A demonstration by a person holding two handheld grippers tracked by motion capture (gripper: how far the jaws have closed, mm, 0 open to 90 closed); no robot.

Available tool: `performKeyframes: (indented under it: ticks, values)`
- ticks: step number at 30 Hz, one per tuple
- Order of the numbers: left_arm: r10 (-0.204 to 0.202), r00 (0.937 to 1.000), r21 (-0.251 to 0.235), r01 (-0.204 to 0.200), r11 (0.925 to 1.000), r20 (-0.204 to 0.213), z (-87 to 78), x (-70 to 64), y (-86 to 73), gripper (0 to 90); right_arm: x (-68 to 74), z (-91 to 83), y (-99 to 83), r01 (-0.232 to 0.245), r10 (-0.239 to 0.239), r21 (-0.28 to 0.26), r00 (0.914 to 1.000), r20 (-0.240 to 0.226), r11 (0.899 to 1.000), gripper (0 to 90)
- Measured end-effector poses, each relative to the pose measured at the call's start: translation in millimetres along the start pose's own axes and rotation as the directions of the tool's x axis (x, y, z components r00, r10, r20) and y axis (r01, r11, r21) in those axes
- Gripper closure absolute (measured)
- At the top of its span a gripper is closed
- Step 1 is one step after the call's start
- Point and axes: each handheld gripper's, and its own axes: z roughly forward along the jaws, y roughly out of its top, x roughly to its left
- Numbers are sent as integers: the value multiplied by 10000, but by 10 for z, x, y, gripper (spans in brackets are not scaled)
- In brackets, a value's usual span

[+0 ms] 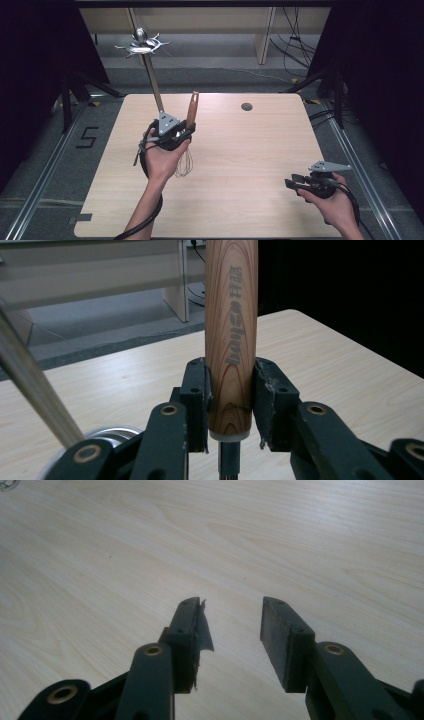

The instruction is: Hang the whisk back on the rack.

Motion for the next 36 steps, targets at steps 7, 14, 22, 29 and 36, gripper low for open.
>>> performKeyframes:
  ticks: [7, 14, 22, 29, 36]
  values:
    - [-413, 9977, -422, 391, 9983, -529, -167, 90, 125, 682, 40, 6, -3, -462, 462, 80, 9989, -55, 9989, 606]
    - [-693, 9912, -901, 593, 9942, -1124, -318, 157, 191, 682, 8, 16, 0, 83, -82, -56, 9998, 172, 9999, 606]
    - [-916, 9798, -1226, 703, 9900, -1780, -422, 223, 236, 682, 5, 27, 3, -26, 27, 71, 10000, -47, 10000, 606]
    - [-989, 9762, -1464, 710, 9867, -1932, -485, 251, 288, 682, 5, 24, 7, -3, 4, 78, 9999, -114, 10000, 606]
    - [-1088, 9712, -1665, 738, 9833, -2122, -550, 291, 345, 682, 10, 31, 7, -25, 25, 29, 10000, -93, 10000, 606]
